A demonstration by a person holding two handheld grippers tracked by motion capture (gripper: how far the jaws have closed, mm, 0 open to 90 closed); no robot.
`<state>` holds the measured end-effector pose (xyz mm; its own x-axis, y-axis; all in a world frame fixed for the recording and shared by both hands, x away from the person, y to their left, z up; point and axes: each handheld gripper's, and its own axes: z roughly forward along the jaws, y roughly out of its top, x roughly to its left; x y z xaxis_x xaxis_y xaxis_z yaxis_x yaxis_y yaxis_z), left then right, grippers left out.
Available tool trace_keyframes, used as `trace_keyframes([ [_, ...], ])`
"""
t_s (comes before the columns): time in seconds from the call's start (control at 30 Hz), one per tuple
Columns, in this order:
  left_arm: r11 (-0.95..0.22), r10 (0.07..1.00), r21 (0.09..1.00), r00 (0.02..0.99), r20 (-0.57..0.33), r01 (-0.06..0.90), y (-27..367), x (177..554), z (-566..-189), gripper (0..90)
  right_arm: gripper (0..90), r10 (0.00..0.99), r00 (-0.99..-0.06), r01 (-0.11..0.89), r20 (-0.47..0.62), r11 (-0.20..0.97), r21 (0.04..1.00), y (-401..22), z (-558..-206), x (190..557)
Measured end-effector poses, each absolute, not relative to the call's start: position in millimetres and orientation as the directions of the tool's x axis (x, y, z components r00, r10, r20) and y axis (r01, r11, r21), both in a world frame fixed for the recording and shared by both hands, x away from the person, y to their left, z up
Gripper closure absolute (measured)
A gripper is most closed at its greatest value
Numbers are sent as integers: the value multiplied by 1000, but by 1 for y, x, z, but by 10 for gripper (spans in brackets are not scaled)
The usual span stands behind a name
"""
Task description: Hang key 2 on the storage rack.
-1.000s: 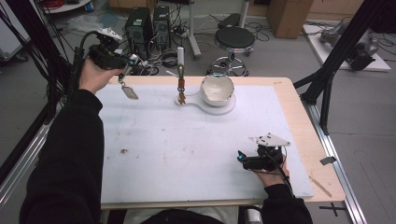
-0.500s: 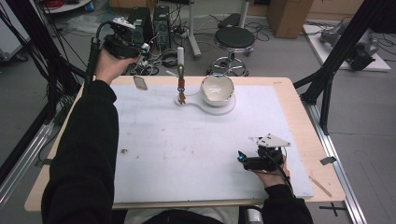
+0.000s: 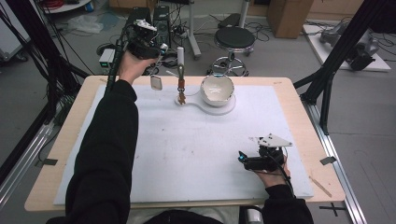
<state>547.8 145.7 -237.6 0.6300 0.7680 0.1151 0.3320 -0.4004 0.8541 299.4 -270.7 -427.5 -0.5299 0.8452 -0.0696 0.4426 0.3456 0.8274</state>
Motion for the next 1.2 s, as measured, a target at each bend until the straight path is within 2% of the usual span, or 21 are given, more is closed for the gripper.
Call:
trace_keyframes([
  [0.23, -350, 793, 879, 602, 95, 323, 139, 552, -240, 744, 33, 843, -533, 446, -67, 348, 824, -271, -428, 299],
  [0.47, -343, 794, 895, 597, 114, 285, 132, 553, -240, 744, 33, 847, -528, 448, -64, 342, 826, -272, -428, 297],
  [0.6, -311, 795, 908, 600, 87, 279, 128, 556, -243, 744, 33, 848, -526, 444, -68, 341, 829, -273, -428, 297],
  [0.93, -327, 793, 907, 599, 109, 267, 116, 563, -250, 744, 31, 850, -523, 449, -65, 339, 827, -274, -429, 296],
  [1.0, -318, 792, 910, 602, 101, 265, 116, 565, -250, 744, 31, 852, -520, 451, -62, 336, 827, -275, -429, 296],
  [1.2, -212, 814, 930, 581, -1, 299, 111, 564, -252, 744, 31, 855, -515, 452, -62, 332, 828, -276, -429, 296],
])
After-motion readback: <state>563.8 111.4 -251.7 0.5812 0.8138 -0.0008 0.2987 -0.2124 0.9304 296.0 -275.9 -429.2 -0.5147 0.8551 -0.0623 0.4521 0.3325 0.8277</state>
